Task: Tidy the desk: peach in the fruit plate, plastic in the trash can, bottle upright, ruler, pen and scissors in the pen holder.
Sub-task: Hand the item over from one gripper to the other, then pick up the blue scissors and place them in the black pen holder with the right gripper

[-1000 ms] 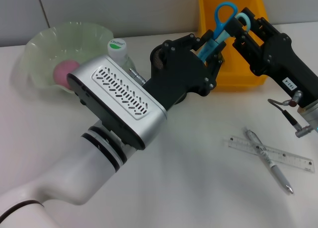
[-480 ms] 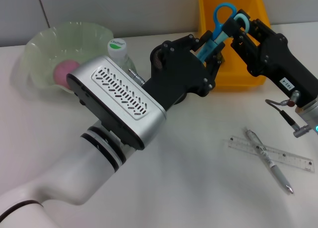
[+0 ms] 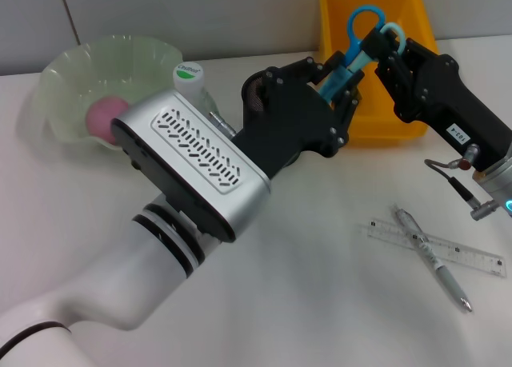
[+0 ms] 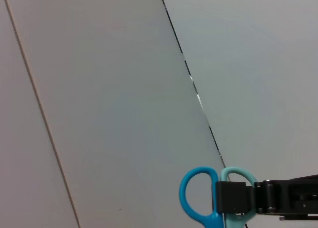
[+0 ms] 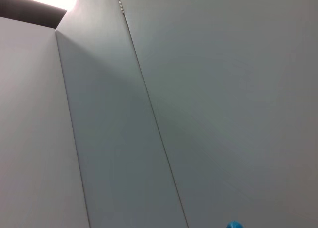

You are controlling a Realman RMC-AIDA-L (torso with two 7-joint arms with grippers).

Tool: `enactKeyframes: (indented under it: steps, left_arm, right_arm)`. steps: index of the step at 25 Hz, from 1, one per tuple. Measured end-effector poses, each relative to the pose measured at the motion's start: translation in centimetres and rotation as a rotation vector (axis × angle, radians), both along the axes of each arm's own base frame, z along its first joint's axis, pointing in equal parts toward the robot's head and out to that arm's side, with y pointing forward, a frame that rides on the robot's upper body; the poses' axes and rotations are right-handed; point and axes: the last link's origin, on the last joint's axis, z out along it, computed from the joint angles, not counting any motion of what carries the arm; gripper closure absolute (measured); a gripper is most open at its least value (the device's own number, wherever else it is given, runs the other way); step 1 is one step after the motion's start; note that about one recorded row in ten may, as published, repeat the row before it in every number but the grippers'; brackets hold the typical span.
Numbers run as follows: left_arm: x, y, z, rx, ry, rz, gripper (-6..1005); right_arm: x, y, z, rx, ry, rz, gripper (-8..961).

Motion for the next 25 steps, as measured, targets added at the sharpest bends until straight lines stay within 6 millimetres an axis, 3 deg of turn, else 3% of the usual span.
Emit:
enactKeyframes:
  steps: [1,8,14,20,23,25]
  left_arm:
    - [0.0,-0.1,-0.1,-0.002,0.001,-0.003,776]
    - [0.5,-0.4,-0.6,-0.02,0.012,-0.028,776]
    - [0.3,-0.6,-0.4,-0.016,0.002,-0.022,621]
    - [0.1,-0.7,-0.2,-0.006,-0.006,-0.016,337]
    - [-2.1,-1.6,1.0,0.051,-0.071,0.042,209]
    - [-3.3,-2.2,1.8,0.089,-0.108,0.068,209]
  right_arm:
    - [0.0,0.0,0.0,-0.001,0.0,-0.001,802]
    - [0.3,0.1,-0.3,0.009,-0.017,-0.025,864]
    - [0.4,-0.2,0.1,0.03,-0.006,-0.019,866]
    - [0.8,-0.2,0.7,0.103,-0.031,-0.028,867]
    - [0.5,0.4,0.8,0.155,-0.066,-0.02,867]
    - [-0.2,1.0,0.8,0.195,-0.102,0.0,867]
